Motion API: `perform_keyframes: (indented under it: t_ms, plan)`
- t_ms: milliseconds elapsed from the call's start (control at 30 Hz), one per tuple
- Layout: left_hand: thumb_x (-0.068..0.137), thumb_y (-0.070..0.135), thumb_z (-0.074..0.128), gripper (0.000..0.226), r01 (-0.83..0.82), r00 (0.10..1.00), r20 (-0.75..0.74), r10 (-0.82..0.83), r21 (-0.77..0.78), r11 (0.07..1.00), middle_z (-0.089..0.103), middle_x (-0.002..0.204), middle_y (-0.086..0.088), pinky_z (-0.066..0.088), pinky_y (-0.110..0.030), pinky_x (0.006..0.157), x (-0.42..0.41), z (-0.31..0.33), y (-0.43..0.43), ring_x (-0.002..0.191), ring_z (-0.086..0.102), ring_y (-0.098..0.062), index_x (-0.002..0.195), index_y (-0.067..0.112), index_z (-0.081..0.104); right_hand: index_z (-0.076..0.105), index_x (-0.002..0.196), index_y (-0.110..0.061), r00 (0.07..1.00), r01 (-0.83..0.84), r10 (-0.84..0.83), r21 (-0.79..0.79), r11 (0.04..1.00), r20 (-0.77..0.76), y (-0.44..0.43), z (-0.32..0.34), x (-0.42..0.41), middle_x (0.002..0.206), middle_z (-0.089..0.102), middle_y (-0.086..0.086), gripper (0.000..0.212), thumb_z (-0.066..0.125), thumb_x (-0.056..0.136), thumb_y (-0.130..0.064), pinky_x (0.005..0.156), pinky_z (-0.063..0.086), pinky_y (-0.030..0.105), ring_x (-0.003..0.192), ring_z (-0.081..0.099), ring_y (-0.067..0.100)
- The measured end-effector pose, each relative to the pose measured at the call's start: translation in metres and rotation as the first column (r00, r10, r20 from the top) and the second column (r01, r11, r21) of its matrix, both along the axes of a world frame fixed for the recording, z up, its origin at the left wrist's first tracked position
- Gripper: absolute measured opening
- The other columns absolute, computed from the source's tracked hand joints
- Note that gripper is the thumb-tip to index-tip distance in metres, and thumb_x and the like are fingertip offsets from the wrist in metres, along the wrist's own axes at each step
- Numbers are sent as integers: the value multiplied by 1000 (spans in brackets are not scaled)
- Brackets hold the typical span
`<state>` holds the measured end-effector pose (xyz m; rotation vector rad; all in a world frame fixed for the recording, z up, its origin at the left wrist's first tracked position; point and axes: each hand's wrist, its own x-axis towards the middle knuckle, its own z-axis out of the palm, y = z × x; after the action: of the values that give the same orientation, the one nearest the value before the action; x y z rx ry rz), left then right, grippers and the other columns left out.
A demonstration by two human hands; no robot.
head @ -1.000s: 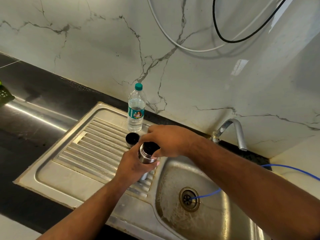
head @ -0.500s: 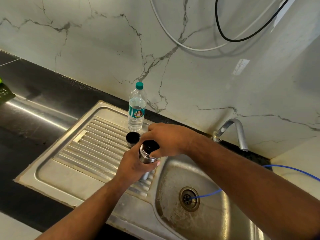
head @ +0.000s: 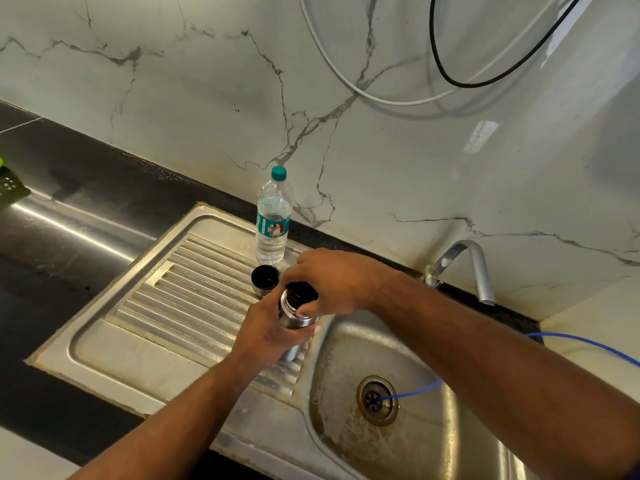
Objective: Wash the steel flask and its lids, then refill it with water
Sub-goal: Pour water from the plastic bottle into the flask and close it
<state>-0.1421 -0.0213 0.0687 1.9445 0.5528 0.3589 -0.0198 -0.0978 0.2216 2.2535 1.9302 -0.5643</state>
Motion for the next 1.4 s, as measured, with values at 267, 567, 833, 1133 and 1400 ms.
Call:
perform_keyframes:
  t_ms: [267,567,833,1133,1400]
  plan:
    - [67,33,95,68,12,1000,7,-12,-15,1000,66,89,34,47,-2,70,2,1,0,88,62,19,116,48,51,58,137,-28,998,-44,44,3,999,-35,0,2,4,114,57,-5,55,78,86,-21,80,46,26,103,54,14]
    - [68,35,95,64,7,1000,10,-7,-12,1000,65,84,40,47,-2,67,1,1,0,85,62,20,106,57,49,61,124,-25,993,80,-85,64,995,85,1,-4,-4,86,51,-11,42,72,88,-44,56,33,21,74,50,6]
    - [69,31,94,66,16,1000,10,-16,-28,999,67,89,33,48,-3,69,1,-1,2,86,62,19,111,53,48,47,145,-36,996,-34,34,-1,999,84,-3,-1,3,129,54,-5,68,79,85,-37,87,54,35,113,53,13]
    - [67,31,95,65,5,1000,2,-5,2,1000,65,88,32,47,-2,68,3,-3,1,85,61,21,109,53,50,65,115,-21,984,76,-84,60,995,155,3,0,-7,78,43,-11,39,67,92,-53,53,27,22,69,46,7]
    - [69,33,94,64,18,1000,15,-18,-14,1000,69,98,28,50,-9,71,2,-7,2,92,65,12,122,41,59,56,132,-22,965,147,-156,56,988,211,-4,-7,-4,103,62,-1,73,61,84,-77,63,45,30,84,58,15]
